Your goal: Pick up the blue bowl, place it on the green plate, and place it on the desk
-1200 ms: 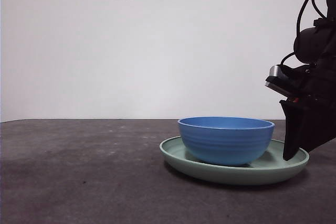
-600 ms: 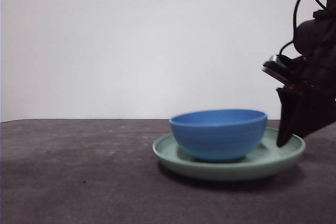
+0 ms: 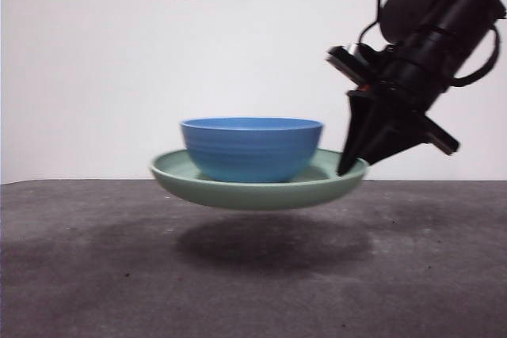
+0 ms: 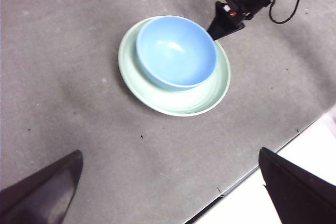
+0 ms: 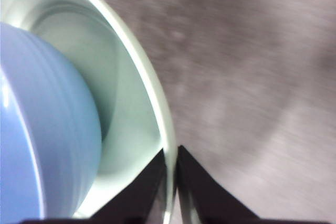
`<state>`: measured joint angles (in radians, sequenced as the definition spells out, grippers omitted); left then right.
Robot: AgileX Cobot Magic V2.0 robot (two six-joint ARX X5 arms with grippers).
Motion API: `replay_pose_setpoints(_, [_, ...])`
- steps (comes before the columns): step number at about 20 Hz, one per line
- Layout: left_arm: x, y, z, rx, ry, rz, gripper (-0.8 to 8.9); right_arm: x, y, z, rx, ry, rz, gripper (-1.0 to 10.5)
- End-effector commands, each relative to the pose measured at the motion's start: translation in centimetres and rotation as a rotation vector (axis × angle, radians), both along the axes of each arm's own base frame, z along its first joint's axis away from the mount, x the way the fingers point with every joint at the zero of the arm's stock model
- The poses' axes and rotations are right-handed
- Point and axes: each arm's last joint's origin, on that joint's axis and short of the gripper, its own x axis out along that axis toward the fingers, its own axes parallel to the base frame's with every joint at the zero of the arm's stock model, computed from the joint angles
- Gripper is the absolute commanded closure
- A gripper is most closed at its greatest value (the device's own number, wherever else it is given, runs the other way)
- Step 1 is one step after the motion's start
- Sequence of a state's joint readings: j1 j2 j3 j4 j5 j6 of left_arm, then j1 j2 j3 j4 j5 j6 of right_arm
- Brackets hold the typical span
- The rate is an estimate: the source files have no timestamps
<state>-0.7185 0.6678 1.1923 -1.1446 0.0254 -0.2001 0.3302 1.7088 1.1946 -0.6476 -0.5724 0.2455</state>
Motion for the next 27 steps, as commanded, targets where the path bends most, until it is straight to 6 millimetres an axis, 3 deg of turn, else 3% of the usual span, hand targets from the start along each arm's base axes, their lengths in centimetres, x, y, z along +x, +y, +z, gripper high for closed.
replay_pose_setpoints(1, [-0.3, 0.1, 0.3, -0.011, -0.017, -0.014, 1.56, 0.3, 1.5, 0.6, 0.042, -0.011, -0.017, 9.4])
replay_pose_setpoints(7, [-1.2, 1.0, 0.1, -0.002, -0.006, -0.015, 1.56, 0.6, 3.2, -0.3, 0.06, -0.005, -0.029, 9.4])
replay_pose_setpoints(18, [-2.1, 1.7, 0.3, -0.031, -0.038, -0.014, 1.56, 1.4, 4.1, -4.8, -0.031, 0.093, -0.029, 9.4])
replay_pose_setpoints(27, [-2.1, 1.8, 0.3, -0.03, -0.038, -0.014, 1.56, 1.4, 4.0, -5.7, -0.083, 0.104, -0.022, 9.3])
